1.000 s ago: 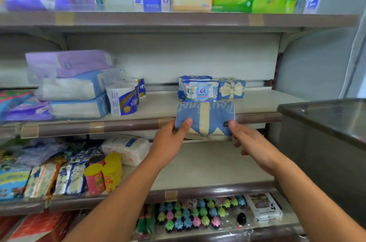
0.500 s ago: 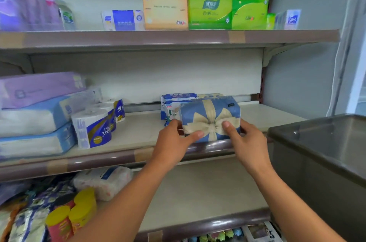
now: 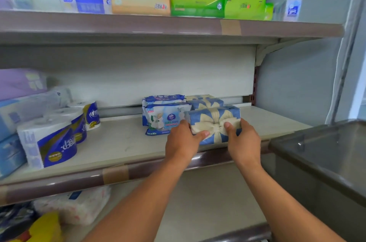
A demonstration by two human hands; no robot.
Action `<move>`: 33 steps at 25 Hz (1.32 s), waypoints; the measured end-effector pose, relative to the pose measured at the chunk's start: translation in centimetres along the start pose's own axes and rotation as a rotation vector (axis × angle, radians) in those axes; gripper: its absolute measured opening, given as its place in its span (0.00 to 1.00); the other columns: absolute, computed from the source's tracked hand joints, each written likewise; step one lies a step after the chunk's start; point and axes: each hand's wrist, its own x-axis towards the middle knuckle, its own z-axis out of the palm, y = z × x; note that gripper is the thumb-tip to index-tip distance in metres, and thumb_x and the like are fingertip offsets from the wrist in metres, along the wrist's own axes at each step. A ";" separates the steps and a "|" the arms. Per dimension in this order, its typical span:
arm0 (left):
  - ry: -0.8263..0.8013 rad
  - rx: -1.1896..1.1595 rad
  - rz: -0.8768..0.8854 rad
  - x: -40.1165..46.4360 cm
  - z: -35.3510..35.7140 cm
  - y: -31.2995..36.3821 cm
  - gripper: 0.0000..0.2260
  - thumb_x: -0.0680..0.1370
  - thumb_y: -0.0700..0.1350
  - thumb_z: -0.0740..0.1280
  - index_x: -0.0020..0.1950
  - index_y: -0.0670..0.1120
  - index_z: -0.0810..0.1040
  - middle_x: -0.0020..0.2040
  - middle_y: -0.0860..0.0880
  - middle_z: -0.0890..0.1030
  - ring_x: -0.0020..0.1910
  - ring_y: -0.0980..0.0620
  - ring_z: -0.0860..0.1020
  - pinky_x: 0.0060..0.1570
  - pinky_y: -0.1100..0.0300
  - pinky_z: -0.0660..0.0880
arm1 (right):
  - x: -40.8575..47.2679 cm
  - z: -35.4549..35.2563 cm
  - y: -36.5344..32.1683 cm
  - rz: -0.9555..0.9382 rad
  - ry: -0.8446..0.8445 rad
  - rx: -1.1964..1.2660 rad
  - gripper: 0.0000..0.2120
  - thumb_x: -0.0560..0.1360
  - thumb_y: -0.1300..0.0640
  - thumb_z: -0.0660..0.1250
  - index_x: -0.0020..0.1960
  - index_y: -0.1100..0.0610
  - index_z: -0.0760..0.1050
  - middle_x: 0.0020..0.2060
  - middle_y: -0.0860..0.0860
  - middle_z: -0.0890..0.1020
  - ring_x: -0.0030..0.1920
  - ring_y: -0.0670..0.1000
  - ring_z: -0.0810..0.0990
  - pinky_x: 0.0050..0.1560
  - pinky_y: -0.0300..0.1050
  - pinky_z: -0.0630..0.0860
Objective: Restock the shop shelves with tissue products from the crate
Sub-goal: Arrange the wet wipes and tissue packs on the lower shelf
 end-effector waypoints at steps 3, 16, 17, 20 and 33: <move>-0.066 0.088 0.000 1.7 1.7 0.2 0.22 0.72 0.62 0.70 0.53 0.46 0.73 0.51 0.47 0.80 0.51 0.45 0.79 0.44 0.54 0.74 | 1.8 0.9 1.3 0.024 0.044 -0.148 0.19 0.77 0.44 0.63 0.53 0.60 0.76 0.45 0.58 0.80 0.50 0.62 0.78 0.51 0.55 0.75; -0.136 0.248 -0.008 6.2 5.1 0.9 0.19 0.78 0.49 0.68 0.64 0.41 0.70 0.60 0.41 0.76 0.59 0.42 0.76 0.52 0.52 0.73 | 6.8 3.2 1.9 0.140 -0.079 -0.599 0.12 0.80 0.51 0.60 0.61 0.56 0.71 0.57 0.56 0.78 0.54 0.58 0.79 0.53 0.49 0.70; -0.138 0.252 -0.010 6.4 5.4 0.9 0.19 0.78 0.49 0.68 0.64 0.41 0.70 0.60 0.41 0.76 0.59 0.41 0.76 0.52 0.52 0.73 | 7.2 3.4 2.0 0.132 -0.095 -0.608 0.13 0.80 0.53 0.61 0.61 0.57 0.71 0.59 0.57 0.75 0.53 0.59 0.79 0.50 0.48 0.70; -0.145 0.276 -0.007 7.4 6.0 0.6 0.19 0.79 0.48 0.67 0.65 0.40 0.69 0.61 0.41 0.75 0.60 0.41 0.76 0.52 0.52 0.73 | 8.3 3.9 2.3 0.122 -0.123 -0.621 0.13 0.78 0.57 0.64 0.62 0.59 0.71 0.60 0.56 0.73 0.55 0.59 0.78 0.44 0.45 0.67; -0.123 0.308 -0.005 9.1 7.4 -0.3 0.15 0.80 0.42 0.64 0.66 0.41 0.68 0.61 0.41 0.76 0.60 0.42 0.76 0.54 0.51 0.74 | 9.1 4.2 2.9 0.109 -0.141 -0.561 0.10 0.78 0.57 0.62 0.58 0.56 0.75 0.54 0.56 0.79 0.52 0.58 0.79 0.43 0.44 0.69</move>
